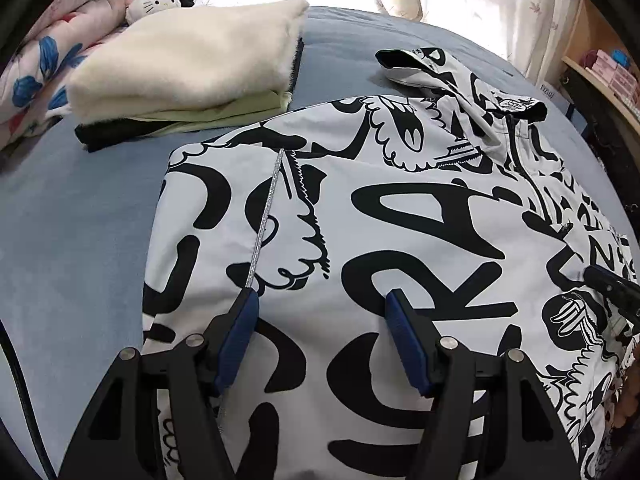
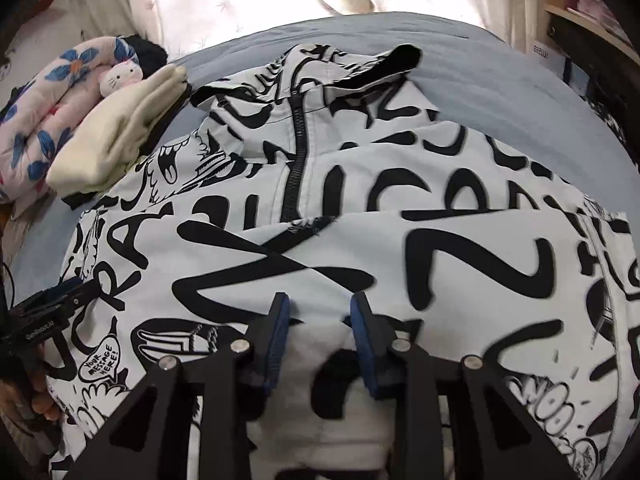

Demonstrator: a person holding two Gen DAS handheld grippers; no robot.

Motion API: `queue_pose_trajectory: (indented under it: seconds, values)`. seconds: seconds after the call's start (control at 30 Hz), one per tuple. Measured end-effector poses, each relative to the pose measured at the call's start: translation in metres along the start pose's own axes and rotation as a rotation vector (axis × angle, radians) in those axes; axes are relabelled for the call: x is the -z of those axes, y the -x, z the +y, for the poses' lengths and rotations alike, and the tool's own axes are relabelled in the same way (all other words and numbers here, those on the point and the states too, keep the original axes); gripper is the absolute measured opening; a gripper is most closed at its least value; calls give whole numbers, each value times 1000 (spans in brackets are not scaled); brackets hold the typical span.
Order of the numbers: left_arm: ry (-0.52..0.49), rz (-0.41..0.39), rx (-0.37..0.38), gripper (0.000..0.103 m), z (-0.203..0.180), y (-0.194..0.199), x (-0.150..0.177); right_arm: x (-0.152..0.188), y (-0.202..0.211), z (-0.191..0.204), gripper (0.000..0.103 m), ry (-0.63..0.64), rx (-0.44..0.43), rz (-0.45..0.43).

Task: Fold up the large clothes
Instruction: 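Release the fold and lift both tools away from the jacket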

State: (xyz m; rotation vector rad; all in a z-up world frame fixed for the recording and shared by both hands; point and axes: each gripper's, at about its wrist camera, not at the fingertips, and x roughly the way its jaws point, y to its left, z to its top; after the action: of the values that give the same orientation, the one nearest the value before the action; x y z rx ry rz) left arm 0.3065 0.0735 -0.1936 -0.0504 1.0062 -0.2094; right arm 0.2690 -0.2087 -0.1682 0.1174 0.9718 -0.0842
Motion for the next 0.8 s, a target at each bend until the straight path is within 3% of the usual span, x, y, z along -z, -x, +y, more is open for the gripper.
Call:
queue_pose_trajectory:
  seconds: [0.2,0.8]
  values:
    - [48,36,45,65,1,24,1,4,21,-8,33,-83,-90,16]
    - [-12,1,-2,65,-9,123,18,27,104,5,36,-65,-135,-40]
